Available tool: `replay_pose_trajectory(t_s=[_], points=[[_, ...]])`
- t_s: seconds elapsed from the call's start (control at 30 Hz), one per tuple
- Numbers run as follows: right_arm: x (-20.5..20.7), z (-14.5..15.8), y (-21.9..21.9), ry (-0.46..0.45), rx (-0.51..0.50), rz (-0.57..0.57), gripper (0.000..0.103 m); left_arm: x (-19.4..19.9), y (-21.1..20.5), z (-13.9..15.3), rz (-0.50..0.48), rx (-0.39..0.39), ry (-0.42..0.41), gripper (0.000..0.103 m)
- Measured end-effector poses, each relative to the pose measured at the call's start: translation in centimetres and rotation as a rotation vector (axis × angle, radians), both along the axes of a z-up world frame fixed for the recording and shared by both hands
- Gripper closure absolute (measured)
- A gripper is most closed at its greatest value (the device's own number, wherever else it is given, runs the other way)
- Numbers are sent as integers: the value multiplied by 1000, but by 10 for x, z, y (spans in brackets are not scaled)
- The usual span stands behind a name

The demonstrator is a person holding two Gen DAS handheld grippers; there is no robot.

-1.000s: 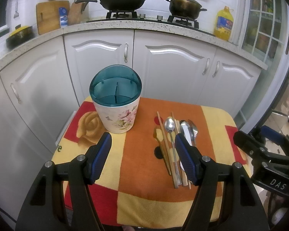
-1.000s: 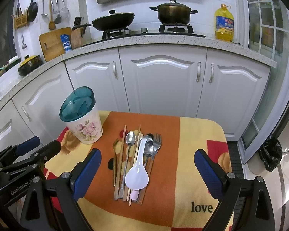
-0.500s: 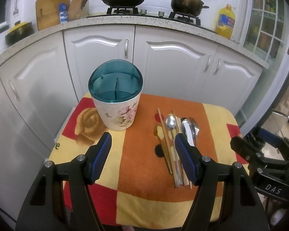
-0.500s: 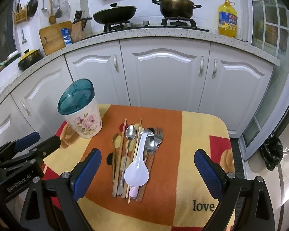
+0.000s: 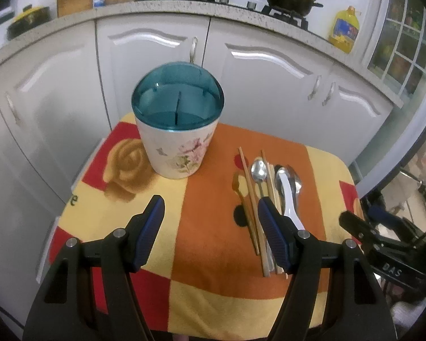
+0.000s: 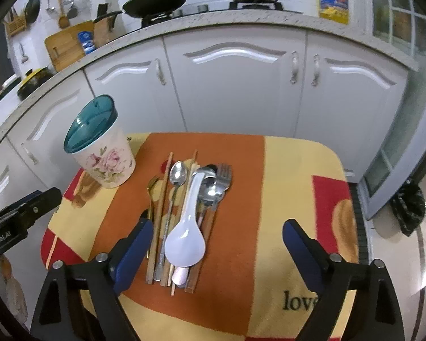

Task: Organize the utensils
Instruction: 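Lower the right tool onto the white plastic spoon and close it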

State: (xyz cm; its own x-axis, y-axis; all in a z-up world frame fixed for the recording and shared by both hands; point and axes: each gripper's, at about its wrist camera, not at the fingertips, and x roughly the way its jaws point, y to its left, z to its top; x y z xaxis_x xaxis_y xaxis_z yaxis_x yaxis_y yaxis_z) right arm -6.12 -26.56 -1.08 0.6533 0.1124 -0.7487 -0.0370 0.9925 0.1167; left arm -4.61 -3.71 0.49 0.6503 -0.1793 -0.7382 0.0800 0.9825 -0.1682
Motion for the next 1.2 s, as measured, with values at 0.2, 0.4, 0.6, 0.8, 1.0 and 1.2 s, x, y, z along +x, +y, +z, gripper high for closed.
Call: replay_pose_trajectory(t_s=[0.2, 0.4, 0.6, 0.8, 1.0, 1.2], points=[[27, -22, 9, 47, 56, 96, 51, 9, -2, -17, -25, 8, 42, 35], [60, -44, 12, 111, 150, 140, 60, 19, -1, -30, -35, -3, 80, 39], [85, -60, 16, 154, 139, 154, 62, 35, -5, -40, -47, -33, 120, 39], [102, -71, 18, 188, 122, 161, 67, 53, -13, -52, -52, -37, 162, 39], [109, -80, 12, 207, 191, 190, 88, 75, -26, -61, -69, -19, 175, 39], [99, -79, 7, 195, 211, 204, 91, 95, -41, -71, -75, 3, 190, 42]])
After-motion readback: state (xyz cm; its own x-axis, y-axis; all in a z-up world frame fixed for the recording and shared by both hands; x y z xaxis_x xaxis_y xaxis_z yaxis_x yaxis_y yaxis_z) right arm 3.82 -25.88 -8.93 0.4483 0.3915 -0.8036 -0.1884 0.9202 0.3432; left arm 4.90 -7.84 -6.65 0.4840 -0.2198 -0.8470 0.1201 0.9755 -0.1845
